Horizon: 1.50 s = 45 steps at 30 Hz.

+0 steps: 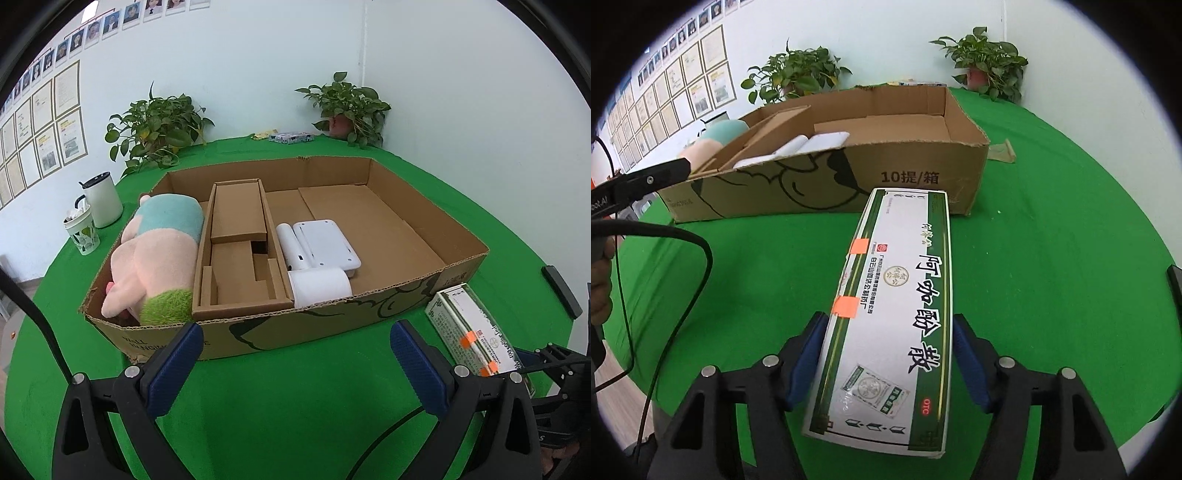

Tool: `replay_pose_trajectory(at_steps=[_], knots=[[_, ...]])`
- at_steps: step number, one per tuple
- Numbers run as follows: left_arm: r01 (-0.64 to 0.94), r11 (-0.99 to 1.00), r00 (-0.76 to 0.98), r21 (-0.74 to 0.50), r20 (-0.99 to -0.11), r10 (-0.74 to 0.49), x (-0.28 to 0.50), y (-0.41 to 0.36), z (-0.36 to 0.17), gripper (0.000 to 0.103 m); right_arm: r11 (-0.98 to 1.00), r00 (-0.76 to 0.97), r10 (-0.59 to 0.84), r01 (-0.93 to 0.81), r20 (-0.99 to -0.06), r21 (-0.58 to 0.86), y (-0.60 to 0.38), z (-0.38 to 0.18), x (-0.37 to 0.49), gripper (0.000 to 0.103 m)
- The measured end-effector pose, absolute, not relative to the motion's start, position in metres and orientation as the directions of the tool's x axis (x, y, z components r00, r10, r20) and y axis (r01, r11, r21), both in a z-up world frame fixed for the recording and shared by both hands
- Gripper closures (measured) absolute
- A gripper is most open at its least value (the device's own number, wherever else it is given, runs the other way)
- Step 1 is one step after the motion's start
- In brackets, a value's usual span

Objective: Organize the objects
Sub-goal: 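Close the right tool on the white-and-green medicine box on the table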

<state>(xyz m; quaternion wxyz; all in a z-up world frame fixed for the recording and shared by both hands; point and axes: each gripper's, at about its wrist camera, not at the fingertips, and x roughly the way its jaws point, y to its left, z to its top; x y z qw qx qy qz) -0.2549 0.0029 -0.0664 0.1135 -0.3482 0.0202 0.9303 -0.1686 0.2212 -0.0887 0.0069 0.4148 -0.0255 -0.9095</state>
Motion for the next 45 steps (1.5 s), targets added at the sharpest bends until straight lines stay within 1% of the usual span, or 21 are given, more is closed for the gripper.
replay_pose_trajectory(at_steps=[4, 5, 6, 9, 12, 14, 17, 20, 22, 23, 25, 27, 30, 35, 36, 37, 41, 45], knots=[[-0.266, -0.958, -0.694, -0.108, -0.668, 0.268, -0.259, 0.004, -0.069, 0.001, -0.985, -0.660, -0.173, 0.107, -0.732, 0.136, 0.204, -0.085, -0.158, 0.035], [-0.273, -0.955, -0.685, -0.115, -0.674, 0.277, -0.260, 0.006, -0.071, 0.001, -0.982, -0.660, -0.188, 0.128, -0.728, 0.138, 0.199, -0.085, -0.155, 0.026], [-0.282, -0.952, -0.677, -0.118, -0.679, 0.284, -0.262, 0.008, -0.071, 0.001, -0.982, -0.666, -0.189, 0.136, -0.721, 0.131, 0.195, -0.084, -0.153, 0.019], [-0.338, -0.930, -0.635, -0.141, -0.695, 0.336, -0.270, 0.021, -0.075, 0.001, -0.978, -0.671, -0.206, 0.161, -0.713, 0.131, 0.189, -0.083, -0.150, 0.019], [-0.392, -0.895, -0.570, -0.214, -0.707, 0.419, -0.282, 0.038, -0.082, 0.001, -0.975, -0.662, -0.220, 0.161, -0.716, 0.152, 0.191, -0.082, -0.150, 0.019], [-0.411, -0.870, -0.519, -0.272, -0.715, 0.469, -0.290, 0.049, -0.090, 0.001, -0.978, -0.655, -0.208, 0.157, -0.726, 0.139, 0.190, -0.083, -0.151, 0.019], [-0.414, -0.838, -0.437, -0.355, -0.730, 0.525, -0.297, 0.066, -0.106, 0.001, -0.982, -0.645, -0.185, 0.152, -0.742, 0.113, 0.188, -0.086, -0.152, 0.019], [-0.420, -0.808, -0.366, -0.413, -0.738, 0.567, -0.296, 0.077, -0.121, 0.003, -0.976, -0.650, -0.213, 0.175, -0.730, 0.129, 0.187, -0.085, -0.145, 0.021], [-0.414, -0.781, -0.310, -0.467, -0.734, 0.604, -0.291, 0.081, -0.130, 0.009, -0.971, -0.648, -0.234, 0.190, -0.725, 0.143, 0.184, -0.085, -0.137, 0.025], [-0.407, -0.769, -0.283, -0.493, -0.732, 0.619, -0.288, 0.082, -0.134, 0.009, -0.969, -0.640, -0.242, 0.192, -0.729, 0.154, 0.184, -0.086, -0.132, 0.029], [-0.389, -0.743, -0.230, -0.545, -0.724, 0.651, -0.281, 0.085, -0.142, 0.009, -0.965, -0.628, -0.260, 0.187, -0.733, 0.183, 0.183, -0.087, -0.123, 0.029], [-0.380, -0.725, -0.193, -0.574, -0.717, 0.669, -0.274, 0.088, -0.149, 0.009, -0.969, -0.629, -0.248, 0.177, -0.737, 0.174, 0.182, -0.089, -0.115, 0.029], [-0.392, -0.718, -0.181, -0.575, -0.717, 0.673, -0.270, 0.095, -0.151, 0.010, -0.979, -0.650, -0.203, 0.160, -0.732, 0.129, 0.176, -0.087, -0.116, 0.029], [-0.356, -0.718, -0.172, -0.598, -0.714, 0.679, -0.282, 0.096, -0.154, 0.016, -0.982, -0.678, -0.183, 0.161, -0.712, 0.099, 0.173, -0.080, -0.132, 0.029], [-0.350, -0.718, -0.169, -0.602, -0.713, 0.681, -0.283, 0.096, -0.155, 0.019, -0.982, -0.679, -0.180, 0.163, -0.711, 0.094, 0.173, -0.080, -0.135, 0.031], [-0.349, -0.715, -0.163, -0.606, -0.712, 0.683, -0.283, 0.096, -0.155, 0.021, -0.982, -0.677, -0.180, 0.164, -0.713, 0.093, 0.172, -0.080, -0.135, 0.035], [-0.357, -0.703, -0.147, -0.615, -0.706, 0.693, -0.275, 0.099, -0.157, 0.021, -0.980, -0.673, -0.192, 0.171, -0.715, 0.102, 0.175, -0.080, -0.121, 0.036], [-0.339, -0.698, -0.154, -0.631, -0.694, 0.703, -0.273, 0.096, -0.159, 0.021, -0.977, -0.660, -0.212, 0.169, -0.721, 0.133, 0.176, -0.078, -0.112, 0.034]])
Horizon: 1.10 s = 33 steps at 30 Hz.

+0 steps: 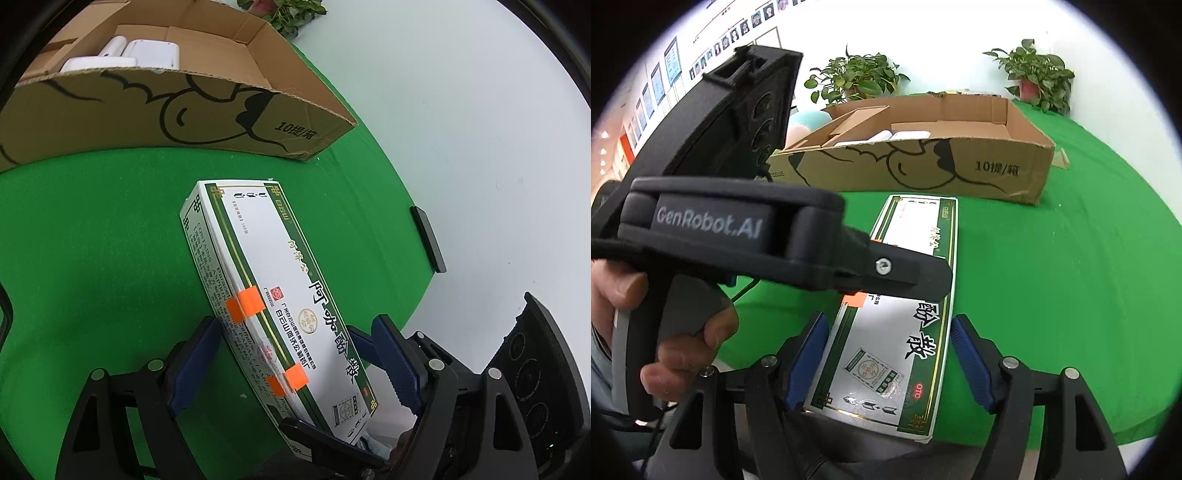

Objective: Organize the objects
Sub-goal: 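Close the right tool on the white-and-green medicine box on the table, then lift the medicine box with the right tool and turn it upright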

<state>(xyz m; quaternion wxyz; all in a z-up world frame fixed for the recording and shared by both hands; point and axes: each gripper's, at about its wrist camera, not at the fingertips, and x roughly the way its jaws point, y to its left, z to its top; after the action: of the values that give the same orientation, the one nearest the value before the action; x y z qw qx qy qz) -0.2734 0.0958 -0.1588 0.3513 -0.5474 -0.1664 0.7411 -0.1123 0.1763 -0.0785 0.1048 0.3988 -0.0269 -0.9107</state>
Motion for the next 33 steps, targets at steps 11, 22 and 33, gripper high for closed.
replay_pose_trajectory(at_steps=[11, 22, 33], knots=[[-0.309, -0.709, -0.165, -0.634, -0.698, 0.697, -0.295, 0.094, -0.162, 0.023, -0.989, -0.647, -0.142, 0.130, -0.749, 0.075, 0.164, -0.081, -0.123, 0.038], [-0.263, -0.723, -0.170, -0.639, -0.707, 0.686, -0.300, 0.097, -0.169, 0.042, -0.944, -0.640, -0.318, 0.145, -0.700, 0.296, 0.169, -0.070, -0.119, 0.038], [-0.321, -0.712, -0.231, -0.624, -0.678, 0.698, -0.310, 0.101, -0.148, 0.053, -0.973, -0.689, -0.232, 0.171, -0.687, 0.157, 0.145, -0.061, -0.115, 0.040]])
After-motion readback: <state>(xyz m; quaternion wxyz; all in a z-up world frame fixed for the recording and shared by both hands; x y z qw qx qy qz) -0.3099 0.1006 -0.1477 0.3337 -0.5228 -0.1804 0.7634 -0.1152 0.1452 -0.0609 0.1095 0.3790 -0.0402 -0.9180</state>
